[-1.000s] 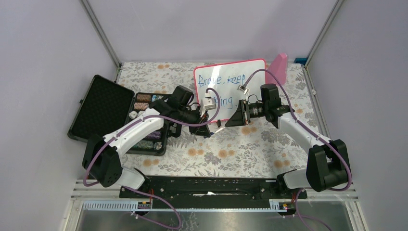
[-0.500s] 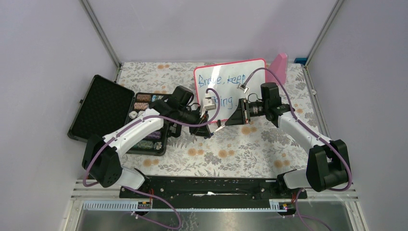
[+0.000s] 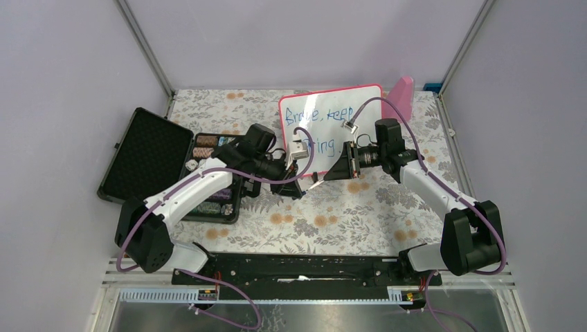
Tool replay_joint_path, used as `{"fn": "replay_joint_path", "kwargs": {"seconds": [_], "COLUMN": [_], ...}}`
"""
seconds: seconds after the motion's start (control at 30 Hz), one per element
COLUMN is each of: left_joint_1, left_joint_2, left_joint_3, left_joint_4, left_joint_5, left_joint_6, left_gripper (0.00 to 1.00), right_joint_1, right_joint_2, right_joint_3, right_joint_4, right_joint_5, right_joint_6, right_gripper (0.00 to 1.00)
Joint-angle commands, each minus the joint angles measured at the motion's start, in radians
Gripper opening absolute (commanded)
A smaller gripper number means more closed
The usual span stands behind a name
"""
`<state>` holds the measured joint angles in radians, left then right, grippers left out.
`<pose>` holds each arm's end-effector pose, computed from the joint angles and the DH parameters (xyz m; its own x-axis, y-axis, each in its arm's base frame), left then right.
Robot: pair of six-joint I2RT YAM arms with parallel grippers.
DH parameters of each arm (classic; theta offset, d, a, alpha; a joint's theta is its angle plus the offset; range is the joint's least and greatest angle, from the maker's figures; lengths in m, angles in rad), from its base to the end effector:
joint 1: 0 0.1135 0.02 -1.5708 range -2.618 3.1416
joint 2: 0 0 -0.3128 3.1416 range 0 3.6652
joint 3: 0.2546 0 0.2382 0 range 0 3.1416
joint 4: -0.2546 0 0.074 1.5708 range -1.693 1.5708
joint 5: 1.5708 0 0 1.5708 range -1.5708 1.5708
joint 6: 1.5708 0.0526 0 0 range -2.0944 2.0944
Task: Write a sentence on the whiteboard
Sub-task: Close the whiteboard marker at the center of the board.
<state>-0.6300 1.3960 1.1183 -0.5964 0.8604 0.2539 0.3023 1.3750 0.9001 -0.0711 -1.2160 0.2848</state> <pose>0.1973 -0.1932 0.3330 -0.4046 0.4977 -0.7672 0.9080 0.1191 -0.4016 0.2435 0.1276 0.3204 -0.7198 -0.1222 -0.6834 -0.6942 0.1328 0.7074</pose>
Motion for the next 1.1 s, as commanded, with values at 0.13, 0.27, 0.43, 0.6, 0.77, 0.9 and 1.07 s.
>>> {"fn": "replay_joint_path", "kwargs": {"seconds": [0.13,0.27,0.43,0.6,0.77,0.9,1.07], "left_joint_1": [0.004,0.003,-0.002,-0.002,-0.001,0.0,0.017], "left_joint_2": [-0.005,0.007,0.018,0.023,0.013,-0.004,-0.022], "left_joint_3": [0.026,0.035,0.047,0.047,0.04,0.022,0.009], "left_joint_4": [0.022,0.022,0.025,0.029,0.033,0.034,0.033], "left_joint_5": [0.033,0.038,0.042,0.041,0.04,0.041,0.05], "left_joint_6": [0.01,0.007,0.001,-0.001,-0.002,-0.003,-0.01], "left_gripper": [0.0,0.0,0.0,0.0,0.0,0.0,0.0], "right_joint_1": [0.01,0.011,0.019,0.026,0.027,0.026,0.024], "right_joint_2": [-0.026,-0.023,-0.017,-0.017,-0.018,-0.021,-0.014], "right_joint_3": [0.038,0.038,0.04,0.039,0.036,0.042,0.049], "right_joint_4": [0.004,0.004,0.007,0.007,0.006,0.003,0.003], "right_joint_5": [-0.027,-0.033,-0.034,-0.037,-0.032,-0.01,-0.007], "right_joint_6": [-0.013,-0.014,-0.014,-0.013,-0.014,-0.015,-0.012], "right_gripper": [0.0,0.0,0.0,0.0,0.0,0.0,0.0]}}
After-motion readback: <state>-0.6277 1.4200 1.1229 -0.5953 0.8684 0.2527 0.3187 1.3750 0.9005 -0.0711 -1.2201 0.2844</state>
